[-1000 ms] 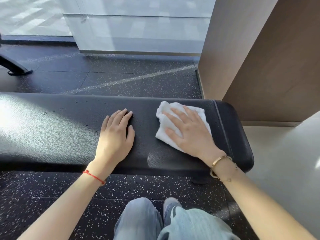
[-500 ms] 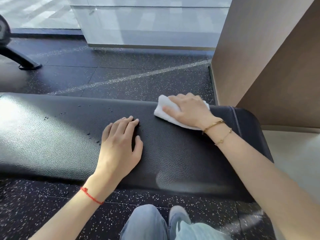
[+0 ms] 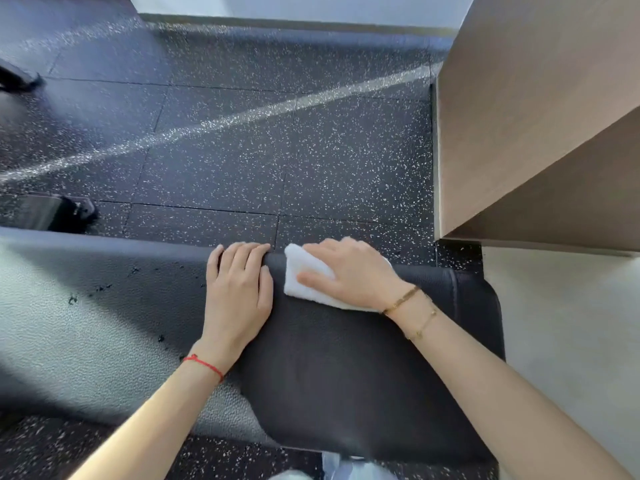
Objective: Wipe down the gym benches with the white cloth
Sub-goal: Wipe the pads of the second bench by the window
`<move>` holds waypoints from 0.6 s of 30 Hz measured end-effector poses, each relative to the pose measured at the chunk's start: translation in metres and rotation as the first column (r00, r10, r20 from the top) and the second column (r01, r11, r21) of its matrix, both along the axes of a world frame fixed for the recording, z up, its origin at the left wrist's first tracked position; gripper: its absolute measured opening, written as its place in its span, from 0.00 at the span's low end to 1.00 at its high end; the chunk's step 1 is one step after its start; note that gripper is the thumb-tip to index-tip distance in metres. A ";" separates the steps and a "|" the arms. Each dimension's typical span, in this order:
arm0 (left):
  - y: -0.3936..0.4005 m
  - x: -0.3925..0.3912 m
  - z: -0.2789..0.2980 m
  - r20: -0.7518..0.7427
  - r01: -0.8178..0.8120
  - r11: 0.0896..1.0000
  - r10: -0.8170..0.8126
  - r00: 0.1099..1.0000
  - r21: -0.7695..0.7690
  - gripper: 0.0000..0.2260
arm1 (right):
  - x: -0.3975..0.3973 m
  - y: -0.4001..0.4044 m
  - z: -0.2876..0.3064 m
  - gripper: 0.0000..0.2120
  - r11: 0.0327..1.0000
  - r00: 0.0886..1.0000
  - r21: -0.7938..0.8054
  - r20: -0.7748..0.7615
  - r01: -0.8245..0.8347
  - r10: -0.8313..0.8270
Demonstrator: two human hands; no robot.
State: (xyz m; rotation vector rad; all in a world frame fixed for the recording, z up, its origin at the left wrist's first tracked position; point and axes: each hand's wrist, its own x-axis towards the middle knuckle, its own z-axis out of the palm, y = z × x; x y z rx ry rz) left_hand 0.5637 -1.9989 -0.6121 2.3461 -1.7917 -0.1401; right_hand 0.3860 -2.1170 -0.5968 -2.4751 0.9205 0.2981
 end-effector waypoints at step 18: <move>-0.005 -0.005 0.004 -0.057 -0.021 0.998 0.024 0.998 0.054 0.19 | -0.054 -0.027 0.001 0.28 0.975 0.996 0.222 -0.084 -0.018 0.037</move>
